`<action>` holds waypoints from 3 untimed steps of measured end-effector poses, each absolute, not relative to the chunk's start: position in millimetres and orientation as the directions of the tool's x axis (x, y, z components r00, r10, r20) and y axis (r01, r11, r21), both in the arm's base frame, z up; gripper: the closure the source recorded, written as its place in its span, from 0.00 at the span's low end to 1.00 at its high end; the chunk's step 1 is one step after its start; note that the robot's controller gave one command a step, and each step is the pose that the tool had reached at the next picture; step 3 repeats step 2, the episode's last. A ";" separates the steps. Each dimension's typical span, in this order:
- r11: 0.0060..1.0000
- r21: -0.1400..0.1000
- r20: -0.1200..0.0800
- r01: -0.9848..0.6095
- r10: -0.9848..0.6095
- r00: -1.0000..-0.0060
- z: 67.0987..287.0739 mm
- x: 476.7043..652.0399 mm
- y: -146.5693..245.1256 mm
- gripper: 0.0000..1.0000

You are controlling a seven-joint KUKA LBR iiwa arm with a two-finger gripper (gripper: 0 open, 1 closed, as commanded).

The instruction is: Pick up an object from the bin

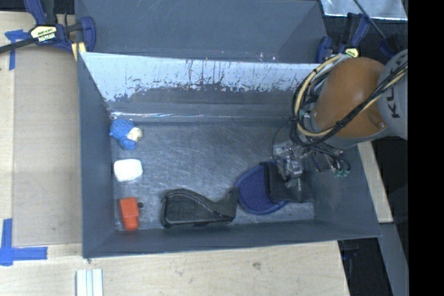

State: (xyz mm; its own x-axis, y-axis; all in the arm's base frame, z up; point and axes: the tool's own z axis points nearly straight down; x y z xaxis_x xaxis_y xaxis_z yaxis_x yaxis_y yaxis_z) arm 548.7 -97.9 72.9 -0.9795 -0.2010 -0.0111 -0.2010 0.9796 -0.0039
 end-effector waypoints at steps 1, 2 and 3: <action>0.944 -0.005 -0.008 -0.331 -0.331 -0.944 72.9 540.5 -86.3 1.00; 0.926 -0.006 -0.009 -0.378 -0.378 -0.926 207.4 510.8 -82.2 1.00; 0.926 -0.006 -0.009 -0.378 -0.378 -0.926 207.4 510.8 -82.2 1.00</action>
Offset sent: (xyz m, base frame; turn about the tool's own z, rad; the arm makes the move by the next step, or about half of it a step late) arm -0.0113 0.0132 -0.0029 -0.1376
